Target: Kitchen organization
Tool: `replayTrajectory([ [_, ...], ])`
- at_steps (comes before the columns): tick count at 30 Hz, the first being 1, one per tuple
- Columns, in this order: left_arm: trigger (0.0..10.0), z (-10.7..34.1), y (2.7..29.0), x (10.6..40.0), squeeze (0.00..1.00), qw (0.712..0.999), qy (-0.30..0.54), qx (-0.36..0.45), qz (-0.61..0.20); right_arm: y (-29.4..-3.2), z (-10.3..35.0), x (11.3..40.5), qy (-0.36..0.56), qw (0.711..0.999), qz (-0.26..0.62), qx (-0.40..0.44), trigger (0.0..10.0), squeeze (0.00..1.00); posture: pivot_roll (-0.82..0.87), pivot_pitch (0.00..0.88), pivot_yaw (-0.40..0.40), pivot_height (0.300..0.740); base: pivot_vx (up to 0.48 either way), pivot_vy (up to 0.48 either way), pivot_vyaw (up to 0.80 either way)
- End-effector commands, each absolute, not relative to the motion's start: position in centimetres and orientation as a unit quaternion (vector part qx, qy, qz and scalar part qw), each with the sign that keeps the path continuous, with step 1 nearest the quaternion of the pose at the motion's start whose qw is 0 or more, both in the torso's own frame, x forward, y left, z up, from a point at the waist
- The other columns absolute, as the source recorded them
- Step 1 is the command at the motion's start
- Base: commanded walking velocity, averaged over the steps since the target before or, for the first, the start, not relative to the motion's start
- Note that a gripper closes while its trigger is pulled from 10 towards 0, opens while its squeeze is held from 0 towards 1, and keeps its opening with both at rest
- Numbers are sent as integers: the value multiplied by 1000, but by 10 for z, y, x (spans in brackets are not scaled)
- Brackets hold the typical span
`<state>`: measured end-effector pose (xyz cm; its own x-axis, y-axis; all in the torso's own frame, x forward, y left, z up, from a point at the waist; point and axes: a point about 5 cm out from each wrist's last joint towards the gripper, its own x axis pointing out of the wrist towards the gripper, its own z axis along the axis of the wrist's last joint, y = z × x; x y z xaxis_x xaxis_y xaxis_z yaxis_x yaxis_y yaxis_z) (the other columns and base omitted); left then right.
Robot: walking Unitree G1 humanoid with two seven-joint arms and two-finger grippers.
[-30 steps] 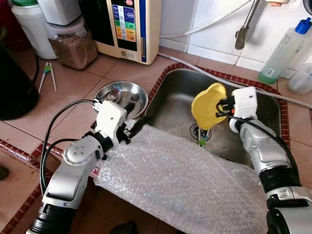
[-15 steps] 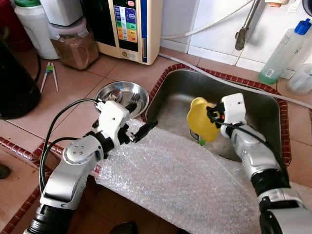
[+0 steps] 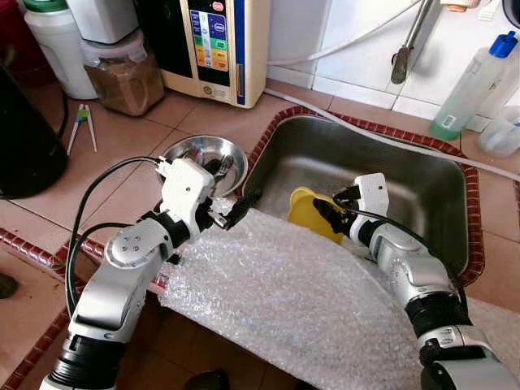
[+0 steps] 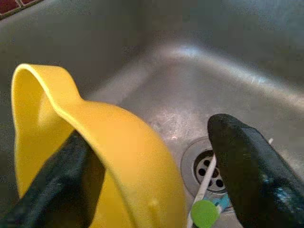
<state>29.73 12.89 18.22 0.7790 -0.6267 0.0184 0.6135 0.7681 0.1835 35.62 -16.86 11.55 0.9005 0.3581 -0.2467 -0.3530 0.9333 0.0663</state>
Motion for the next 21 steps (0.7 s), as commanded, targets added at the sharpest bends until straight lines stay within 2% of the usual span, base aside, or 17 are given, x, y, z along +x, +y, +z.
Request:
replayTrajectory([
  [1, 10000, 181, 130, 297, 1000, 942, -36, 81, -324, -170, 123, 357, 110, 976, 185, 17, 10000, 1000, 53, 141, -2, 740, 0, 0, 0],
  [4, 10000, 181, 130, 297, 1000, 942, -35, 82, -324, -171, 129, 358, 90, 978, 186, -10, 10000, 1000, 53, 141, -2, 740, 0, 0, 0],
  [6, 10000, 181, 131, 298, 1000, 944, -35, 85, -318, -161, 133, 355, 81, 972, 218, 18, 10000, 1000, 53, 141, -2, 740, 0, 0, 0],
  [8, 10000, 181, 131, 300, 1000, 945, -37, 90, -311, -160, 134, 355, 68, 976, 205, -14, 10000, 1000, 54, 142, -2, 740, 0, 0, 0],
  [10, 10000, 181, 131, 301, 1000, 948, -39, 89, -303, -163, 133, 355, 69, 980, 187, -4, 10000, 1000, 53, 143, -2, 740, 0, 0, 0],
  [12, 10000, 181, 129, 301, 1000, 952, -40, 78, -295, -149, 130, 344, 83, 957, 277, -14, 10000, 1000, 50, 145, -4, 740, 0, 0, 0],
  [13, 10000, 181, 129, 301, 1000, 952, -40, 78, -295, -149, 130, 344, 83, 957, 277, -14, 10000, 1000, 50, 145, -4, 740, 0, 0, 0],
  [15, 10000, 180, 127, 300, 1000, 952, -41, 76, -294, -158, 130, 349, 76, 971, 221, -50, 10000, 1000, 47, 147, -5, 740, 0, 0, 0],
  [17, 10000, 180, 125, 300, 1000, 952, -41, 76, -295, -167, 132, 353, 78, 979, 185, -29, 10000, 1000, 47, 147, -8, 740, 0, 0, 0],
  [21, 10000, 178, 125, 299, 1000, 952, -40, 76, -293, -162, 131, 350, 86, 972, 220, -23, 10000, 1000, 47, 149, -8, 740, 0, 0, 0],
])
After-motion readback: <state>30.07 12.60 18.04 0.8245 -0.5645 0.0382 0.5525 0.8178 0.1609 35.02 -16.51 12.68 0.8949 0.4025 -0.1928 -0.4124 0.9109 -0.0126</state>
